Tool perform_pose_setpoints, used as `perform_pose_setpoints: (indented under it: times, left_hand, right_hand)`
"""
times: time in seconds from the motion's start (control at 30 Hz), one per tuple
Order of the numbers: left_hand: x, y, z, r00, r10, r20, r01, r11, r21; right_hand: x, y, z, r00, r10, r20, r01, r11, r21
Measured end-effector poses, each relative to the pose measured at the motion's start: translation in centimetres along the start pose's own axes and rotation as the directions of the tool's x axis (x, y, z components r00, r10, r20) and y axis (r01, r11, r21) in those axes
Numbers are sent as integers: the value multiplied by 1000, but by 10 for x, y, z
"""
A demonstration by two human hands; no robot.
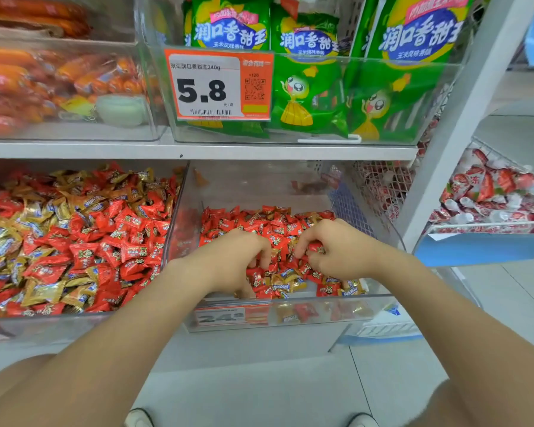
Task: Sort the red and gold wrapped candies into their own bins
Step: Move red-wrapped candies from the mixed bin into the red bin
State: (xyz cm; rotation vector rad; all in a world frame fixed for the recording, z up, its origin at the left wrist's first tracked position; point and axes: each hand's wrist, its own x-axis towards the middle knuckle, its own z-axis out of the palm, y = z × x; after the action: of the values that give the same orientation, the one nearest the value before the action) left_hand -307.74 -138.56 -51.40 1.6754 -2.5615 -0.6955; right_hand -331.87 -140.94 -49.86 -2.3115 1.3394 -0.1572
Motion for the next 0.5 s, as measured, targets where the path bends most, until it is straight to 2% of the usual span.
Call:
perform_pose_setpoints:
  times: [0.1, 0.27, 0.5]
  left_hand:
    - [2, 2, 8, 999, 42, 12, -43, 995, 94]
    - [10, 2, 14, 993, 104, 48, -109, 987, 122]
    - [19, -2, 22, 971, 236, 23, -237, 966, 98]
  right_hand:
    - [-2, -1, -3, 995, -17, 100, 6, 994, 113]
    - [-4, 0, 14, 936, -86, 341, 94, 996, -5]
    - [4, -3, 23, 943, -41, 331, 57, 998, -39]
